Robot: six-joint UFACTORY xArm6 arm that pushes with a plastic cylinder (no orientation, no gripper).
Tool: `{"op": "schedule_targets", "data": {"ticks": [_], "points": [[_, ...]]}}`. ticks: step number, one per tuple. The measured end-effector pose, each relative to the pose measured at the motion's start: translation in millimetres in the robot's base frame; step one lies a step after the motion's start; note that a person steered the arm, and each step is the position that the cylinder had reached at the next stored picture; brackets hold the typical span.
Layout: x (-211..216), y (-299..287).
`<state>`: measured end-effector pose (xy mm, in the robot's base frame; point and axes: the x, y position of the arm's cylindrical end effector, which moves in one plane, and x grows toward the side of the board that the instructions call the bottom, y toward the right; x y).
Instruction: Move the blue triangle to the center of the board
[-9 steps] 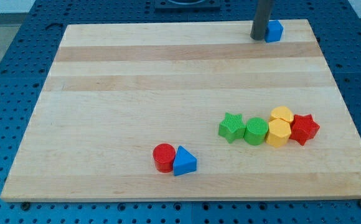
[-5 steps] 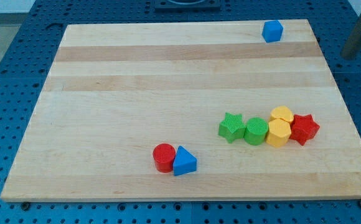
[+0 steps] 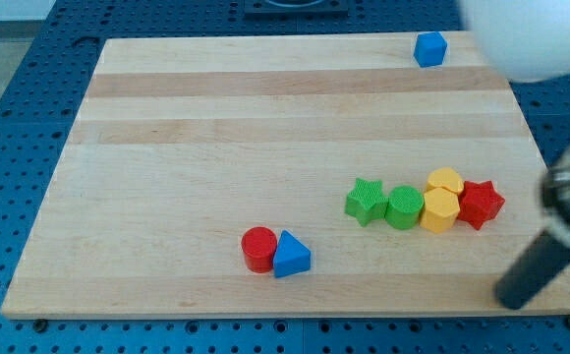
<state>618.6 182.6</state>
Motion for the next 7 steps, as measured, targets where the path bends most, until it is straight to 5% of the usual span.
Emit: {"op": "schedule_targets", "data": {"ticks": [3, 5, 7], "points": [[-53.2, -213.3], [-130.8, -240.4], [-134.9, -248.0]]}}
